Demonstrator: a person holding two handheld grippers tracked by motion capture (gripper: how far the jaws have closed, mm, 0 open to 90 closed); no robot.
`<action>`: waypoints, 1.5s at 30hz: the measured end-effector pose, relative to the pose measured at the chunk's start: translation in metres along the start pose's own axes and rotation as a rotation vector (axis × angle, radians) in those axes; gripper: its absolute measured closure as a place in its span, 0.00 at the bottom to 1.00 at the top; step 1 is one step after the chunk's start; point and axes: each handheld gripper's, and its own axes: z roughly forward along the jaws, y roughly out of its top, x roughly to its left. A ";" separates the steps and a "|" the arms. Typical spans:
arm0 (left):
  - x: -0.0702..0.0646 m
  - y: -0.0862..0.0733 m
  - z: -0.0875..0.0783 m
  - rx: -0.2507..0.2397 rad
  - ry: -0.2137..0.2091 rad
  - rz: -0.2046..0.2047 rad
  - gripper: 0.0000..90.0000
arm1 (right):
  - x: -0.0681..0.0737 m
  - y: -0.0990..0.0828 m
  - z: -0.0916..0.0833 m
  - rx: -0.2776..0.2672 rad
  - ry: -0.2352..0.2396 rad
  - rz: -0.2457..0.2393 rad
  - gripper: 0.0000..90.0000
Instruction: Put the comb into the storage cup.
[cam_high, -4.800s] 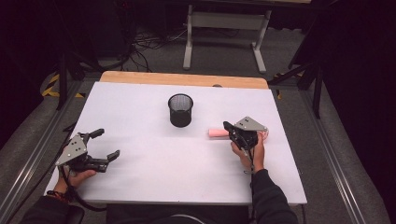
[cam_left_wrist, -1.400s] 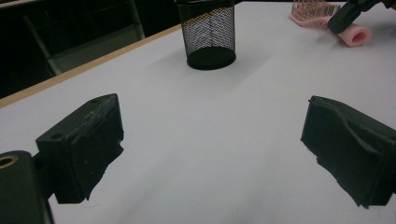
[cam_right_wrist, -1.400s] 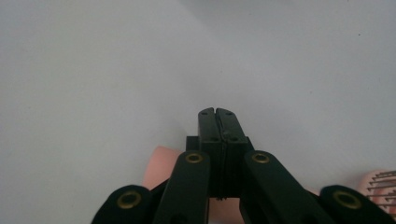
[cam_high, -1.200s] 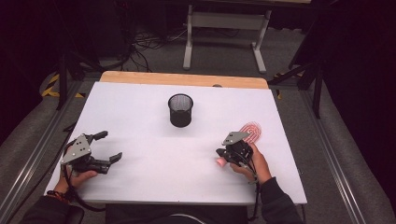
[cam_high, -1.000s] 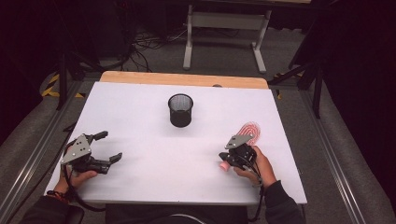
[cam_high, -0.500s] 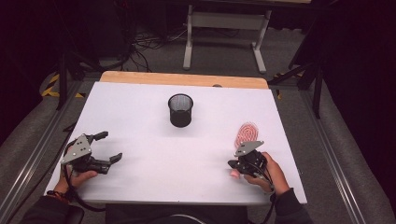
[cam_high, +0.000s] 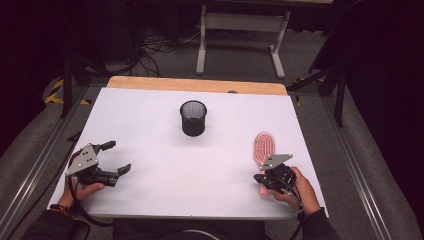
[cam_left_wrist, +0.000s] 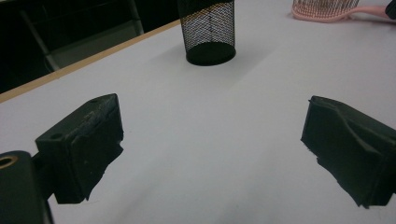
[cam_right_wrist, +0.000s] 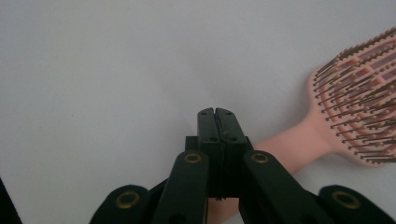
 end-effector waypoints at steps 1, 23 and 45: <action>0.000 0.000 0.000 0.005 -0.004 0.002 0.07 | 0.000 -0.001 0.000 0.000 -0.004 0.001 1.00; -0.001 0.000 0.002 0.012 -0.015 0.007 0.07 | -0.012 -0.009 0.000 -0.001 -0.044 0.063 0.98; -0.001 0.000 0.000 0.003 -0.022 0.006 0.07 | -0.017 -0.006 -0.015 -0.101 -0.286 0.431 0.16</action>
